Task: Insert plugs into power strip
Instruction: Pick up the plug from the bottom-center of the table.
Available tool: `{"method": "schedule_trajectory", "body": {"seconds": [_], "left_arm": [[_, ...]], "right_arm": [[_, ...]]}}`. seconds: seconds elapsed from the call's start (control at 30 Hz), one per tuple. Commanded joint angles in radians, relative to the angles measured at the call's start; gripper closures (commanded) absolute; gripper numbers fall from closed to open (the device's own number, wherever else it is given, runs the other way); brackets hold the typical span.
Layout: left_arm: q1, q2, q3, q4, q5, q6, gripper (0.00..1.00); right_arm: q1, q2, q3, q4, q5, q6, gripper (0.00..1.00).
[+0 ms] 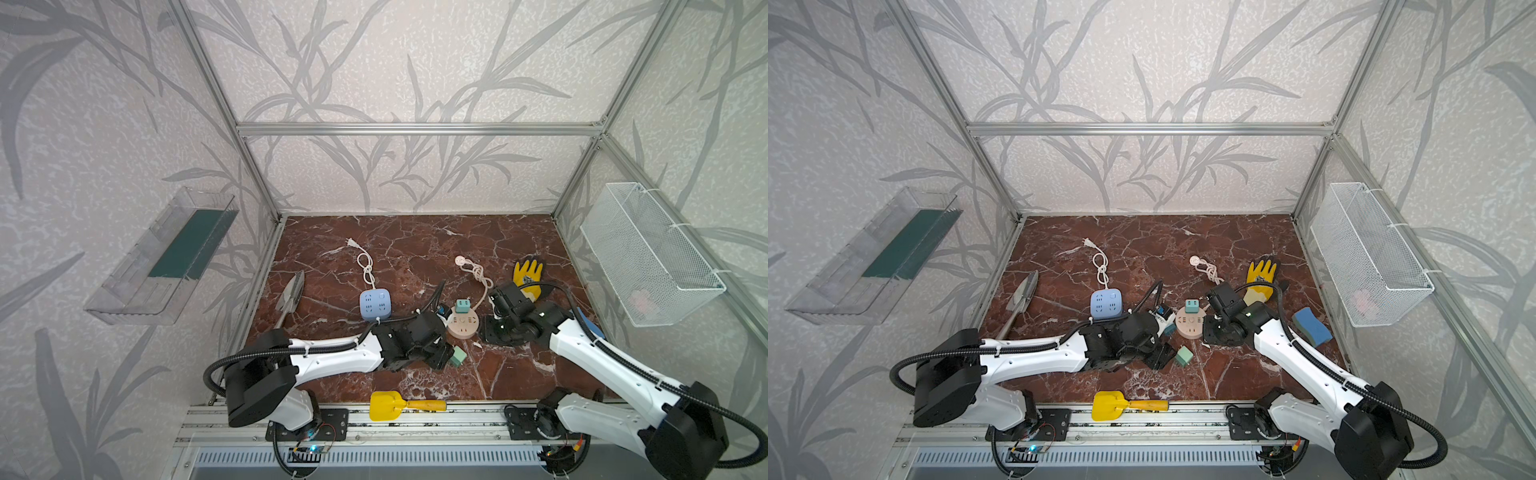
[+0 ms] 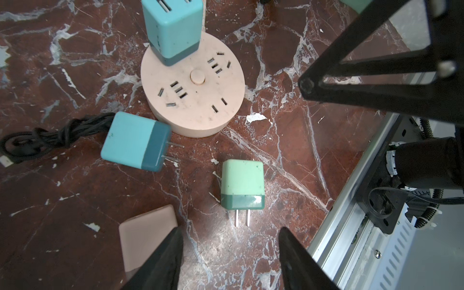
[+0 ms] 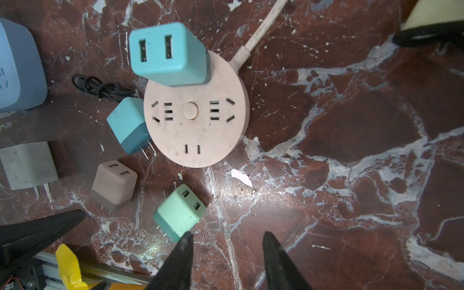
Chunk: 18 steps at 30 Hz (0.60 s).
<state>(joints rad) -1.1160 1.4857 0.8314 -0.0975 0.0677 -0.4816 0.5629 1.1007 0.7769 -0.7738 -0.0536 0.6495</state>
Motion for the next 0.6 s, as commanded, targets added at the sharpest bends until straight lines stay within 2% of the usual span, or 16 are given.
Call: {"method": "schedule_trajectory", "body": {"seconds": [0.0, 0.57], "left_arm": [[-0.012, 0.014, 0.025, -0.008, -0.019, 0.003, 0.39], [-0.023, 0.107, 0.073, -0.008, -0.004, 0.044, 0.39]], "right_arm": [[-0.004, -0.022, -0.012, -0.022, -0.003, 0.015, 0.54], [-0.011, 0.010, -0.059, 0.043, -0.014, 0.022, 0.54]]}}
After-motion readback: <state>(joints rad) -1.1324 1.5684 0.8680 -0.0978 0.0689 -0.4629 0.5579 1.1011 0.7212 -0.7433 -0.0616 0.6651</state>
